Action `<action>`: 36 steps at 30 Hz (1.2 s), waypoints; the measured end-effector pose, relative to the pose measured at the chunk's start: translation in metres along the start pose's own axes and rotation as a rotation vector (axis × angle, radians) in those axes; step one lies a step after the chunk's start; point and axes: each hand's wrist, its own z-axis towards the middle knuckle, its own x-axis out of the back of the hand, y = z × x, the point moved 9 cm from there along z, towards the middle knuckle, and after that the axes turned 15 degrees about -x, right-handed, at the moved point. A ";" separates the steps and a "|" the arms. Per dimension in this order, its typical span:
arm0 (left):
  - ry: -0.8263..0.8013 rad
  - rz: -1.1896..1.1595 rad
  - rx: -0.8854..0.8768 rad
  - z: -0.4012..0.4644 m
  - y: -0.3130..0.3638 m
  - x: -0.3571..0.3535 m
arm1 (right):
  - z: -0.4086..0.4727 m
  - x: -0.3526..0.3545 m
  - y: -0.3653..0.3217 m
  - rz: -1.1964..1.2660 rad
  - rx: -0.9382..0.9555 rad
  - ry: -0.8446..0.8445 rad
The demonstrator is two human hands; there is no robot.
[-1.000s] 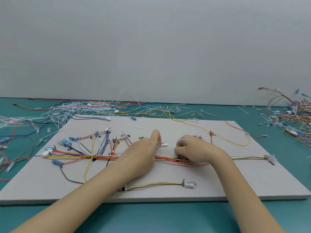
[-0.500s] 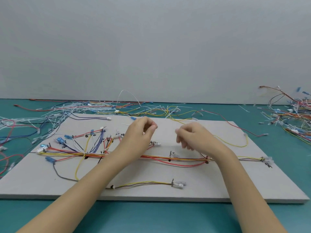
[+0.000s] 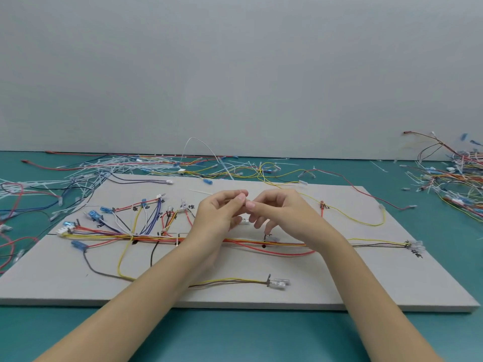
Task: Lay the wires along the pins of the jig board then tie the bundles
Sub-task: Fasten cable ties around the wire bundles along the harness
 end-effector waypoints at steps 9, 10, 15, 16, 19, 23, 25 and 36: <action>0.059 -0.109 0.033 -0.001 -0.003 0.011 | -0.001 0.005 -0.006 0.100 0.096 0.088; 0.064 -0.128 0.045 -0.002 -0.004 0.011 | -0.001 0.006 -0.008 0.123 0.114 0.105; 0.063 -0.164 0.102 -0.003 -0.008 0.010 | -0.004 0.011 -0.012 0.199 0.167 0.143; 0.060 -0.171 0.106 -0.004 -0.008 0.009 | -0.004 0.011 -0.012 0.201 0.164 0.145; 0.066 -0.187 0.117 -0.004 -0.009 0.009 | -0.004 0.012 -0.010 0.202 0.138 0.137; 0.060 -0.189 0.114 -0.005 -0.008 0.009 | -0.001 0.013 -0.004 0.204 0.065 0.102; 0.045 -0.176 0.102 -0.006 -0.005 0.007 | -0.001 0.012 0.000 0.207 0.024 0.067; -0.048 0.097 -0.006 -0.004 0.022 0.006 | -0.005 0.027 -0.002 0.368 0.031 0.102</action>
